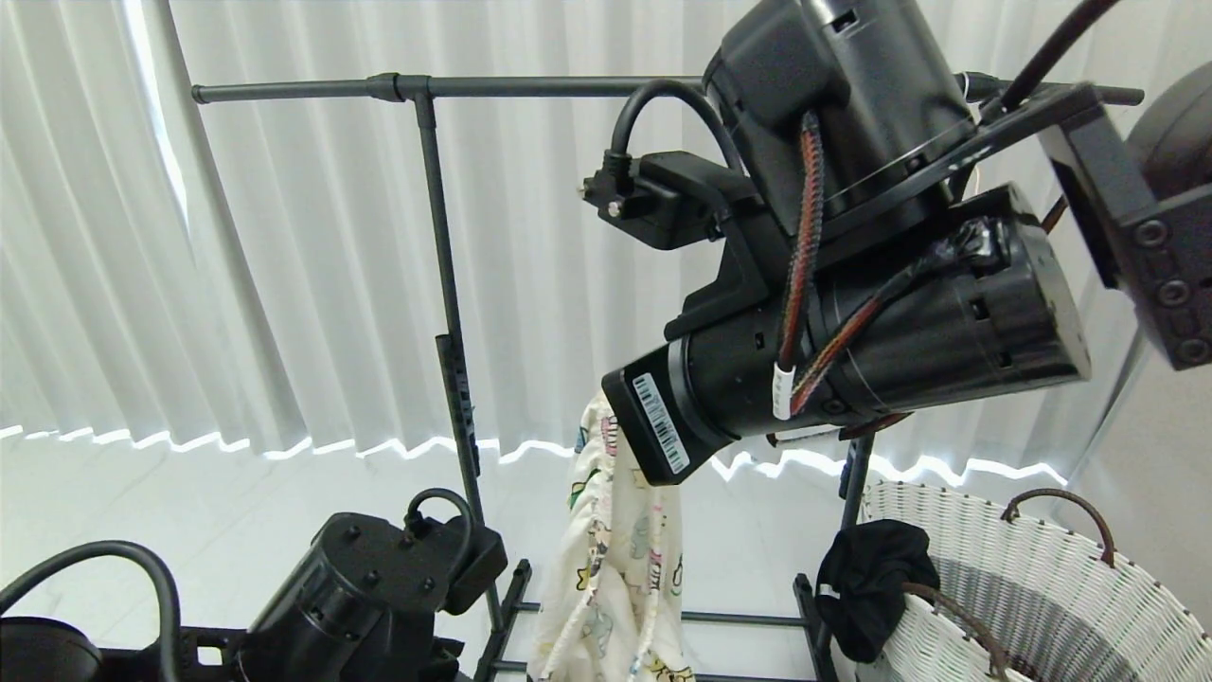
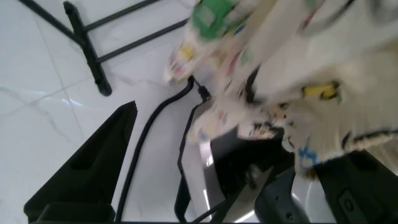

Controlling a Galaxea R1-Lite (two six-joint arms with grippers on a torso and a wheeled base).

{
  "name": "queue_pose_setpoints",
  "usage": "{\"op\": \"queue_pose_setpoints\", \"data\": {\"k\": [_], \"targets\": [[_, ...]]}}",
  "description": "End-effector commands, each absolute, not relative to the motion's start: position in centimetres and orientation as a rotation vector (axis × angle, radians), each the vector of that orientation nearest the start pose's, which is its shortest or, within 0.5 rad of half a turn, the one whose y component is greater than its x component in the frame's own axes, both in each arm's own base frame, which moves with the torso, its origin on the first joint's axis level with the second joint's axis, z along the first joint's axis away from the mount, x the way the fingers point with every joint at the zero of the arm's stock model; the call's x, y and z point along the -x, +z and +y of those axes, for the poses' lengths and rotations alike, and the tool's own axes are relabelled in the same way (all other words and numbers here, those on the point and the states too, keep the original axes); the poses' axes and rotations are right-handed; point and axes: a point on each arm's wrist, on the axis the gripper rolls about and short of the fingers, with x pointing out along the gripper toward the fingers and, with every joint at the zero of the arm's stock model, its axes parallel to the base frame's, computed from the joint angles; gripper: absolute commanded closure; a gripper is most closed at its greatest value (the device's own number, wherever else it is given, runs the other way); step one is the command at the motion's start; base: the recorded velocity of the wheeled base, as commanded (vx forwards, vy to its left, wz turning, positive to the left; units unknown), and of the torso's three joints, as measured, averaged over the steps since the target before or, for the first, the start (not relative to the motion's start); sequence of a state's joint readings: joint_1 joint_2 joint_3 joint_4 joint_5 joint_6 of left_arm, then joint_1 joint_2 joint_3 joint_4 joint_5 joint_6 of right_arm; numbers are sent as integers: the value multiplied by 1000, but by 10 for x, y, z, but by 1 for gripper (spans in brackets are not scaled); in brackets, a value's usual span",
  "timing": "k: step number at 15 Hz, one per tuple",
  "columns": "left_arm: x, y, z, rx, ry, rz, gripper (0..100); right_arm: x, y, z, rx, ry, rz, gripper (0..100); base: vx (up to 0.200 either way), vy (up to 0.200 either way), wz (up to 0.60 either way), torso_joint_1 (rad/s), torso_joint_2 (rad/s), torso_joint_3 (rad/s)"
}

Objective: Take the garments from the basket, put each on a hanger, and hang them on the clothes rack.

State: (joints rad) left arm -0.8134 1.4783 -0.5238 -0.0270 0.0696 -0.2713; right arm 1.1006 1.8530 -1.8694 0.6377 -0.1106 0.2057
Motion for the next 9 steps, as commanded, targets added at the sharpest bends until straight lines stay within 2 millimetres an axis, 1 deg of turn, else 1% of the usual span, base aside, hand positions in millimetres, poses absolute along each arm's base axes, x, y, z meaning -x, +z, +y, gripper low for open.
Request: {"op": "queue_pose_setpoints", "data": {"k": [1,4,6,8,9], "targets": [[-128,117,-132,-160,-561,934,0,-155,313,295,173,889,613,100,0,0,0,0,0,0],[-124,122,-128,-148,-567,907,0,-159,313,284,180,856,629,100,0,0,0,0,0,0],[-120,129,-123,-130,-572,870,0,-158,303,270,213,797,663,100,0,0,0,0,0,0],[-118,132,-117,-114,-563,852,0,-151,297,253,233,777,691,100,0,0,0,0,0,0],[-116,133,-115,-113,-566,844,100,-147,296,246,239,774,698,100,0,0,0,0,0,0]]}}
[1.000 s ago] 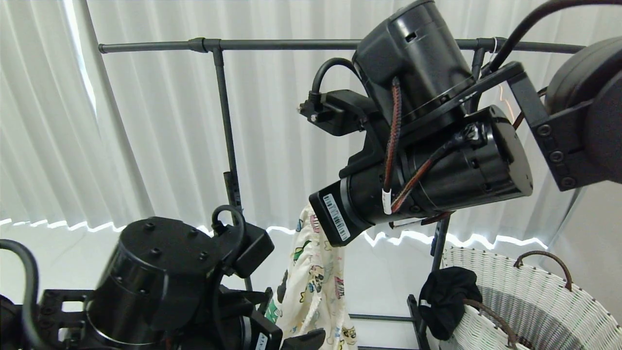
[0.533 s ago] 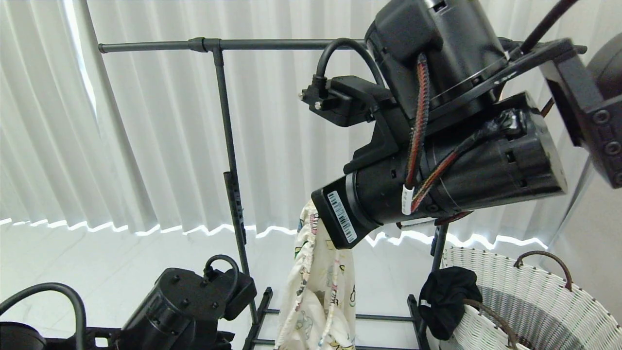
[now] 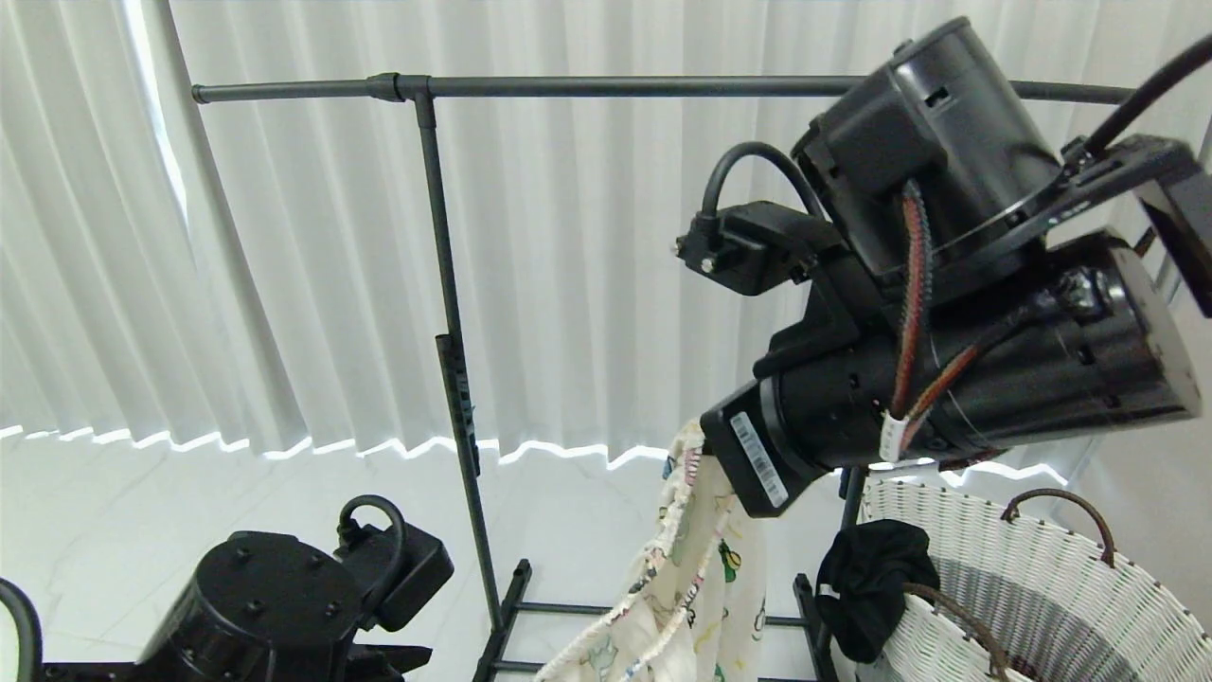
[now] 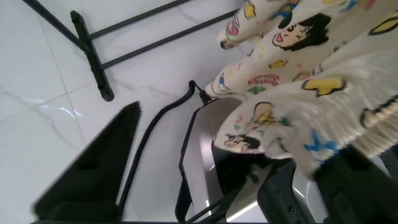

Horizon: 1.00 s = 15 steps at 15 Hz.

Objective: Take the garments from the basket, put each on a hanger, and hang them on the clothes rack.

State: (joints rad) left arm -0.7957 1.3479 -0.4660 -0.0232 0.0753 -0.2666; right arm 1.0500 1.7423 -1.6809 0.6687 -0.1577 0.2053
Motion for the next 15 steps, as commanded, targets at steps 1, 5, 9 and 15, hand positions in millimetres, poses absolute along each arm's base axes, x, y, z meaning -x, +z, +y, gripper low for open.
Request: {"op": "queue_pose_setpoints", "data": {"k": [1,5,9,15], "targets": [[-115,132,-115,-115,-565,848,100,-145,296,239,235,765,698,100,0,0,0,0,0,0],[-120,141,-118,-156,-556,785,100,-142,297,203,220,680,694,100,0,0,0,0,0,0],[-183,225,-147,-178,-564,489,100,-132,307,152,157,589,654,100,0,0,0,0,0,0],[-210,335,-154,-135,-521,414,100,-148,361,124,113,507,440,100,0,0,0,0,0,0]]}}
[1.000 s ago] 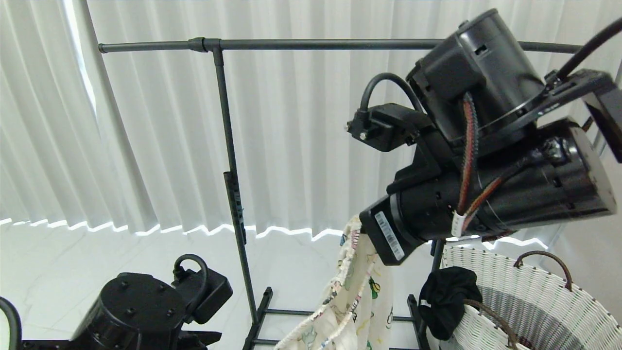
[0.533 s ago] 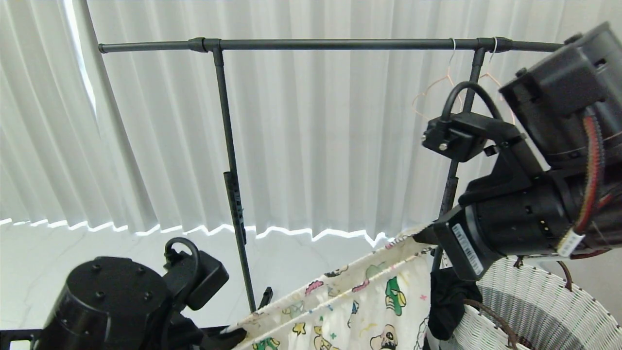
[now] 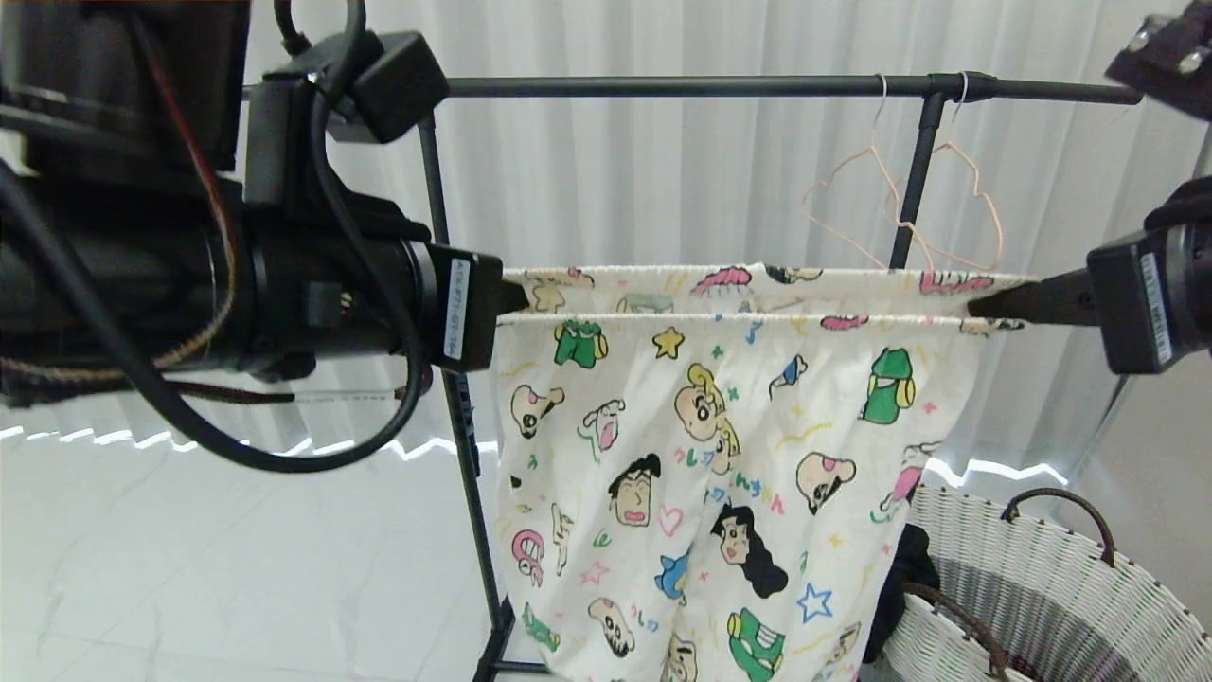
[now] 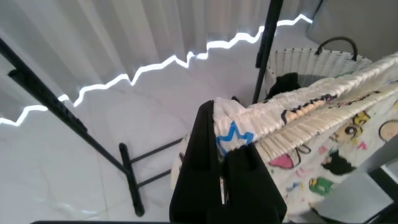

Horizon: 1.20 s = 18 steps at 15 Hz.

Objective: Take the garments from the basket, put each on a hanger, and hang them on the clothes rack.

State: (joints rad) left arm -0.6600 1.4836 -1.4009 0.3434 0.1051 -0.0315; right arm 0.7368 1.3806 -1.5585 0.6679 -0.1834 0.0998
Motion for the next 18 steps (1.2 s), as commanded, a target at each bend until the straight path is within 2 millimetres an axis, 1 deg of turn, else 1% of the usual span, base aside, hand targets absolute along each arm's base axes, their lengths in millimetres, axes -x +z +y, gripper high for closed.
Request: {"op": "queue_pose_setpoints", "data": {"k": [1,4,5,6,7,8,10,11,12,13,14,18], "targets": [[-207,335,-154,-139,-527,421,100,-149,363,125,121,510,430,100,0,0,0,0,0,0],[-200,333,-153,-147,-526,424,100,-147,365,123,135,515,417,100,0,0,0,0,0,0],[-201,333,-154,-150,-505,420,100,-138,367,116,136,520,418,100,0,0,0,0,0,0],[-201,334,-154,-151,-499,418,100,-134,368,113,139,527,424,100,0,0,0,0,0,0],[-200,334,-157,-151,-510,413,100,-120,369,103,144,559,446,100,0,0,0,0,0,0],[-198,338,-163,-138,-539,374,100,-98,369,92,151,662,485,100,0,0,0,0,0,0],[-202,341,-177,-120,-574,308,100,-72,366,83,191,800,538,100,0,0,0,0,0,0],[-204,342,-184,-120,-591,287,100,-63,364,85,217,866,560,100,0,0,0,0,0,0],[-205,342,-186,-120,-601,284,100,-60,363,86,229,899,568,100,0,0,0,0,0,0],[-203,341,-190,-120,-637,285,100,-56,361,95,256,967,576,100,0,0,0,0,0,0],[-202,342,-190,-126,-646,280,100,-59,360,100,267,967,585,100,0,0,0,0,0,0],[-196,341,-184,-137,-641,279,100,-59,357,100,244,956,592,100,0,0,0,0,0,0]]}}
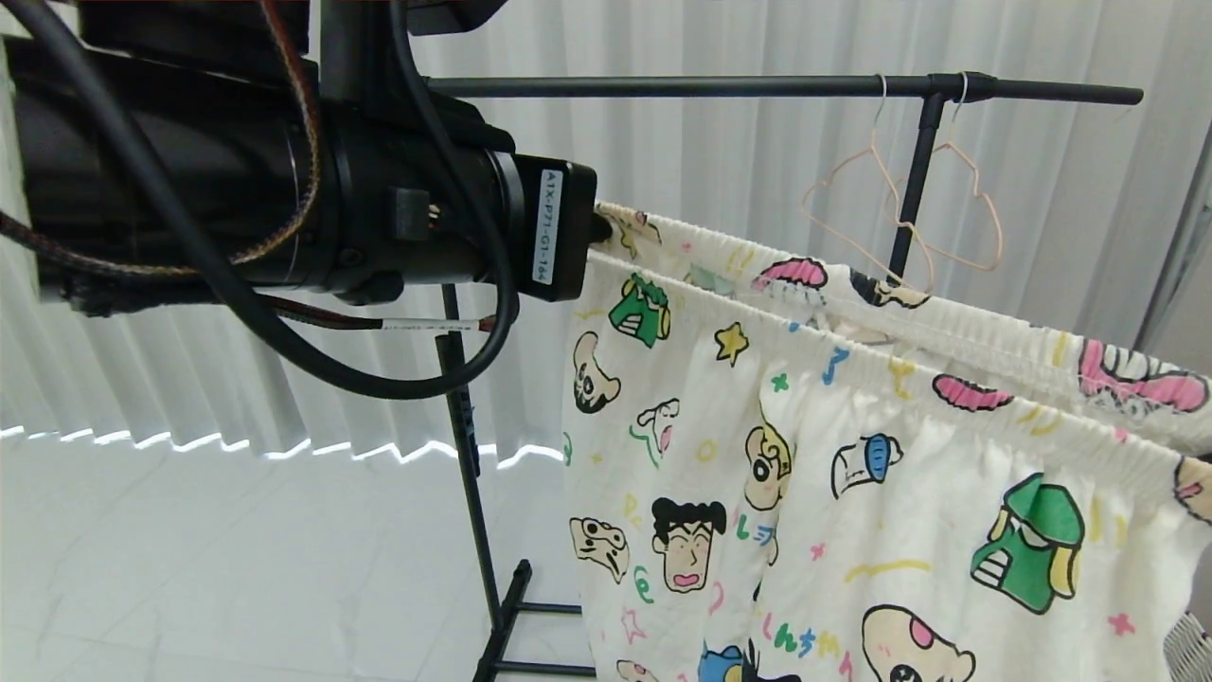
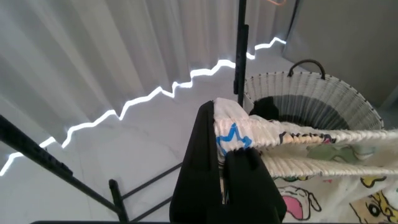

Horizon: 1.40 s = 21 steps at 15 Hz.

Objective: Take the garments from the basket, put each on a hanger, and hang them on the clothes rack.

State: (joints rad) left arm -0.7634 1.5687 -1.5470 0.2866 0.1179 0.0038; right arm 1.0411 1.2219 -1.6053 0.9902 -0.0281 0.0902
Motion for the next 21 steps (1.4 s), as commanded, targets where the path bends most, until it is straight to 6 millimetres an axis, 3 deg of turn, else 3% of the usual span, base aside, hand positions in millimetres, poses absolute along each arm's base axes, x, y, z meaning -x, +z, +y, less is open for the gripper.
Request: {"op": "queue_pose_setpoints", "data": {"k": [1,3,5,9,12,14,18,19,21], "targets": [[-195,341,-183,-138,-641,281,100,-58,358,98,239,954,589,100,0,0,0,0,0,0],[-186,338,-175,-143,-639,291,100,-59,359,94,240,885,571,100,0,0,0,0,0,0],[-170,331,-161,-153,-648,315,100,-77,359,99,206,751,555,100,0,0,0,0,0,0],[-110,306,-143,-289,-829,309,100,-142,368,143,93,655,386,100,0,0,0,0,0,0],[-81,293,-139,-328,-957,307,100,-164,372,167,100,670,347,100,0,0,0,0,0,0],[-72,296,-141,-330,-1013,284,100,-169,377,173,102,700,327,100,0,0,0,0,0,0],[-72,297,-141,-329,-1007,282,100,-168,378,172,108,711,330,100,0,0,0,0,0,0],[-77,296,-141,-332,-972,293,100,-161,379,164,119,707,352,100,0,0,0,0,0,0],[-108,294,-142,-355,-800,323,100,-138,380,139,156,694,436,100,0,0,0,0,0,0]]}}
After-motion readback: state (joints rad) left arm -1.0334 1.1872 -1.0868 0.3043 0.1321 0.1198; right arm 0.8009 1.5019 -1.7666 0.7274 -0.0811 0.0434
